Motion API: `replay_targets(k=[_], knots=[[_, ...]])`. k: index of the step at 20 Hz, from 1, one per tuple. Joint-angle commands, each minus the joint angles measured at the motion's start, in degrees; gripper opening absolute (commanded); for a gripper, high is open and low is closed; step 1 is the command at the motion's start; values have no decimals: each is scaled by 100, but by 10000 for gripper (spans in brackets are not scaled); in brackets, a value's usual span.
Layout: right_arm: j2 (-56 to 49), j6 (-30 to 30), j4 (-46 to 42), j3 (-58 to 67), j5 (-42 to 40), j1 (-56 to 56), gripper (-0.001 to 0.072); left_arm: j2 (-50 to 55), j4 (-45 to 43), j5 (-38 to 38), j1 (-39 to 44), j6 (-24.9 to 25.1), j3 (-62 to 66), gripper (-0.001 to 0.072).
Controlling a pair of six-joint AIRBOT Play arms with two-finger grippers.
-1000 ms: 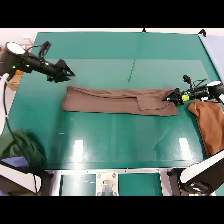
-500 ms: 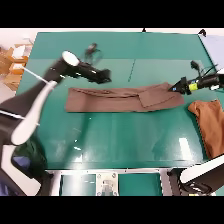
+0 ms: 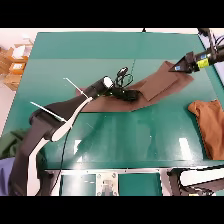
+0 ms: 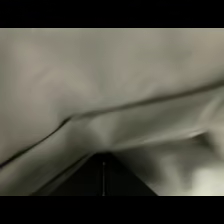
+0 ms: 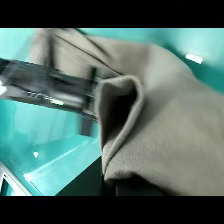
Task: Fold the shirts.
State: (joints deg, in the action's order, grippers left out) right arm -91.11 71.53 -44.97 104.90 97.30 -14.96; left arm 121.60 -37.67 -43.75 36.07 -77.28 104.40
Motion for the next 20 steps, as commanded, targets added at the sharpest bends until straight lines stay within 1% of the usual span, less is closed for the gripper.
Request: replay_targets(k=[1,2,4,5,6,7,8,10,11,12,13,15,18,19,20], knots=[[118,212,-2,433,11,313,20,166,170,-120,48,-66,188,30],[116,291,-13,428,11,350,20,157,164,-238,20,-50,251,30],[114,328,-20,417,11,350,20,142,52,-918,-186,-15,584,30],[114,428,-7,417,11,350,20,142,-129,-1471,-374,-28,863,30],[114,535,55,417,9,382,20,142,-494,-2205,-616,-125,1239,29],[114,592,162,417,-13,448,20,85,-1128,-2949,-885,-450,1565,29],[114,656,251,415,-101,588,20,-101,-1875,-3469,-1132,-710,1624,29],[96,828,249,409,-457,1051,20,-546,-3585,-4437,-1637,-944,1622,30],[48,846,229,404,-754,1394,21,-750,-4360,-4822,-1888,-977,1611,30],[-13,848,232,374,-1058,1755,21,-901,-4876,-5093,-2107,-986,1611,30],[-103,848,234,317,-1386,2153,21,-1054,-5213,-5289,-2328,-997,1611,30],[-481,848,236,273,-2197,3064,21,-1298,-5283,-5482,-2697,-994,1561,30],[-1410,846,289,275,-3654,4483,21,-1639,-5281,-5392,-2942,-973,1165,30],[-1775,844,306,275,-4175,4900,43,-1672,-5283,-5399,-2949,-960,1110,30],[-2157,844,304,275,-4706,5292,289,-1672,-5276,-5431,-2946,-916,1113,30]])
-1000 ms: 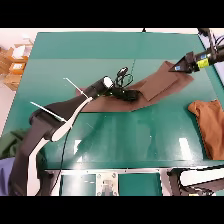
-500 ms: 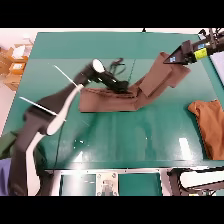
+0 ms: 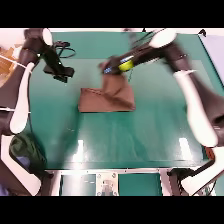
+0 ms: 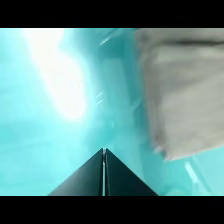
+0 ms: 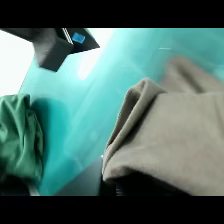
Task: Fold the shirts.
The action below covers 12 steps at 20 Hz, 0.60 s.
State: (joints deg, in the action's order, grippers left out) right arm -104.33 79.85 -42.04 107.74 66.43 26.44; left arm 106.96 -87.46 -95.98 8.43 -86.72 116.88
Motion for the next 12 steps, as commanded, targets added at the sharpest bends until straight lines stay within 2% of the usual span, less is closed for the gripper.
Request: replay_targets(k=[1,2,3,7,11,12], knots=[[-1132,13,4,-9,-2026,1432,537,-208,-282,-227,-181,48,-136,30],[-1270,48,4,-9,-2135,1510,533,-208,-280,-260,-181,127,-136,30],[-1274,96,-48,0,-1950,1414,494,-208,-282,-315,-181,173,-136,30],[-754,127,-216,201,-59,-61,406,-232,-328,-479,-184,280,-136,30],[-221,498,-680,57,1410,-1895,408,-232,-326,-457,-181,278,-136,30],[-107,535,-734,-188,1526,-2269,438,-232,-326,-455,-181,278,-136,30]])
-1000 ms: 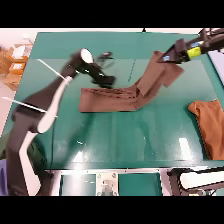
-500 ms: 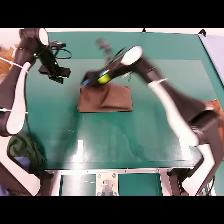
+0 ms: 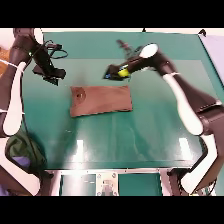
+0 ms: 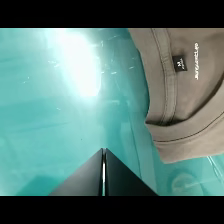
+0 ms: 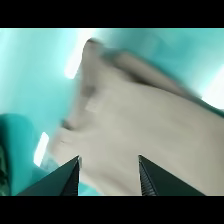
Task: Fold the shirts.
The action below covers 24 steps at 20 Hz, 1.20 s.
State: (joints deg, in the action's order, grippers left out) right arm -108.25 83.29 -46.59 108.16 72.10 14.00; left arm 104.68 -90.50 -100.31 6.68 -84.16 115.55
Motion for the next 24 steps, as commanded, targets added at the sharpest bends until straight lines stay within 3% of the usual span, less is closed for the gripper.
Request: replay_targets(k=[1,2,7,12,14,19,24], knots=[[400,229,-278,-610,933,-1314,548,-4,-20,-15,-7,22,-2,30],[461,271,-267,-1012,846,-1482,590,-4,-20,-2,-7,17,-2,30],[330,118,192,-2824,-363,-1147,589,-4,-17,85,-7,0,-2,30],[-105,-146,1185,-2798,-1023,-302,571,-4,-17,81,-7,9,-2,30],[-101,-146,1180,-2524,-1036,-223,24,-4,-20,79,-7,17,-2,30],[667,-72,1147,-1563,-632,-850,20,-4,-17,50,-7,17,-2,30],[2017,223,1141,-1001,-52,-2640,20,-4,79,35,-7,15,-2,30]])
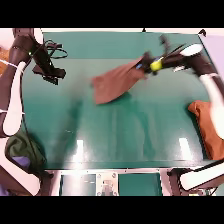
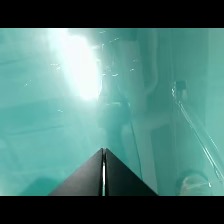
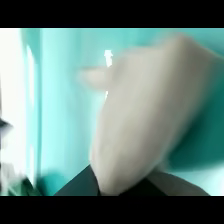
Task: Fold the shirts.
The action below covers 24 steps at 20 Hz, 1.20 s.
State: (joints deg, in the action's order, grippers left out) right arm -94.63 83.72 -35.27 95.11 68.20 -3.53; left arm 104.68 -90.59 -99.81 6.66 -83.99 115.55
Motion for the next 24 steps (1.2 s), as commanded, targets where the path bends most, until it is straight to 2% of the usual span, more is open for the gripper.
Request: replay_targets(k=[1,6,12,20,24], knots=[[857,227,11,343,439,-1290,20,-4,109,-17,-4,-2,-2,30],[1246,378,-42,354,1005,-3521,20,-4,109,-7,-4,-22,-2,30],[1248,678,-1239,354,1672,-5335,20,-4,118,33,-4,-109,-2,30],[1600,1515,-3257,7,2763,-5668,19,-4,540,15,-4,-109,-2,30],[1602,1982,-5012,-564,3606,-5670,20,-4,688,-79,-4,-109,-2,30]])
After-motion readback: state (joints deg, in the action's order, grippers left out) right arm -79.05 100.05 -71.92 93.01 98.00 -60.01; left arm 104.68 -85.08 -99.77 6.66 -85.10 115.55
